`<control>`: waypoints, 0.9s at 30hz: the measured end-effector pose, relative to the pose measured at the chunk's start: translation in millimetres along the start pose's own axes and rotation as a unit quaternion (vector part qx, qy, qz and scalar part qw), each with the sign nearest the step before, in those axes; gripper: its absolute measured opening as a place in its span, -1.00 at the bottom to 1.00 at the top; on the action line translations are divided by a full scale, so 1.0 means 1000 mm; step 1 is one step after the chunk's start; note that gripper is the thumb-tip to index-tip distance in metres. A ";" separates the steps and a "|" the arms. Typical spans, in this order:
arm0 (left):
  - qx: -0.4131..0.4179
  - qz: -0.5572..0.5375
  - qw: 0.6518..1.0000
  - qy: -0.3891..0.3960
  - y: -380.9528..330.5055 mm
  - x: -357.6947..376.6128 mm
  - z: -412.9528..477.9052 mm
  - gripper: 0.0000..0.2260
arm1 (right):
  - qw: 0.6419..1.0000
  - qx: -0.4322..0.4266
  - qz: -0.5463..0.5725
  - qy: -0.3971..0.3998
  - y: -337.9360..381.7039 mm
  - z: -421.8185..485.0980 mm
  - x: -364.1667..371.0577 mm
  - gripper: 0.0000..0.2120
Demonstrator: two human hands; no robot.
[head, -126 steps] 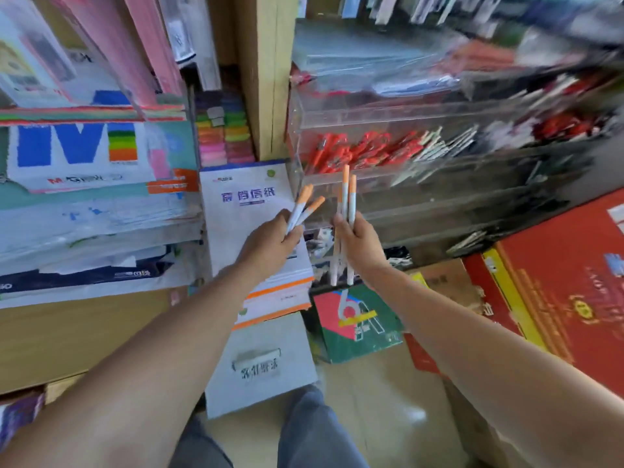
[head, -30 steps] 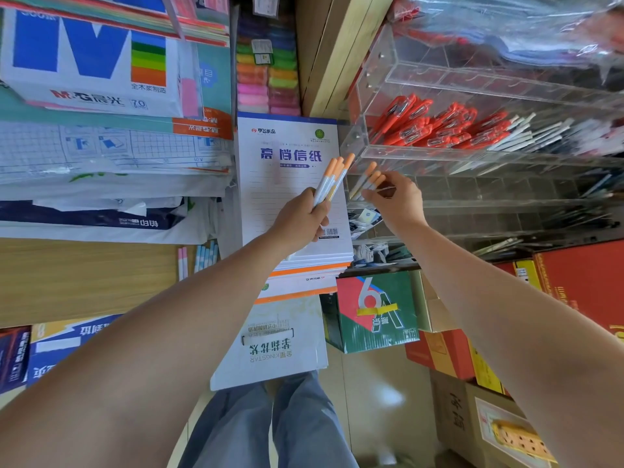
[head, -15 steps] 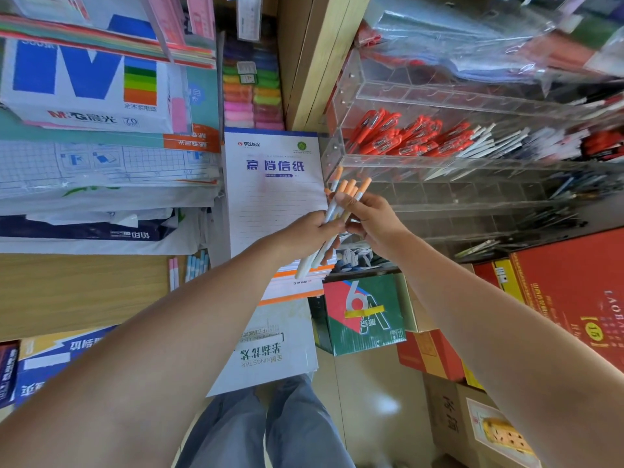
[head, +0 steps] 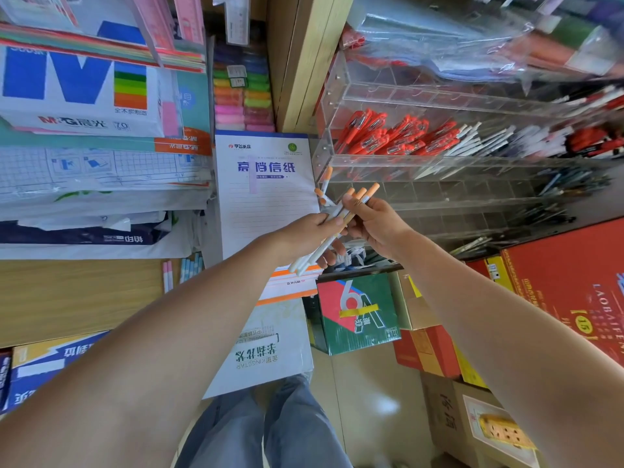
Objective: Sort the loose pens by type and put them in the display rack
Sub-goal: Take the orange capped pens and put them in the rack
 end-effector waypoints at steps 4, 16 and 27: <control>-0.015 0.038 0.999 -0.027 -0.002 -0.004 0.004 -0.62 | 0.998 -0.036 -0.034 -0.042 0.014 0.003 -0.015 -0.79; 0.094 0.434 0.863 -0.240 -0.013 -0.046 0.011 -0.54 | 0.916 -0.216 -0.135 -0.311 0.070 0.010 -0.064 -0.71; 0.152 0.410 0.867 -0.241 -0.010 -0.045 0.016 -0.43 | 0.911 -0.187 -0.284 -0.232 0.022 0.037 -0.033 -0.91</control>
Point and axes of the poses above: each hand's wrist, its own z-axis towards the middle knuckle, its own x-axis out of the palm, y = z × x, the point moved 7 cm from there along z, towards the middle knuckle, and after that the axes turned 4 degrees about z, right-handed, at the moved point
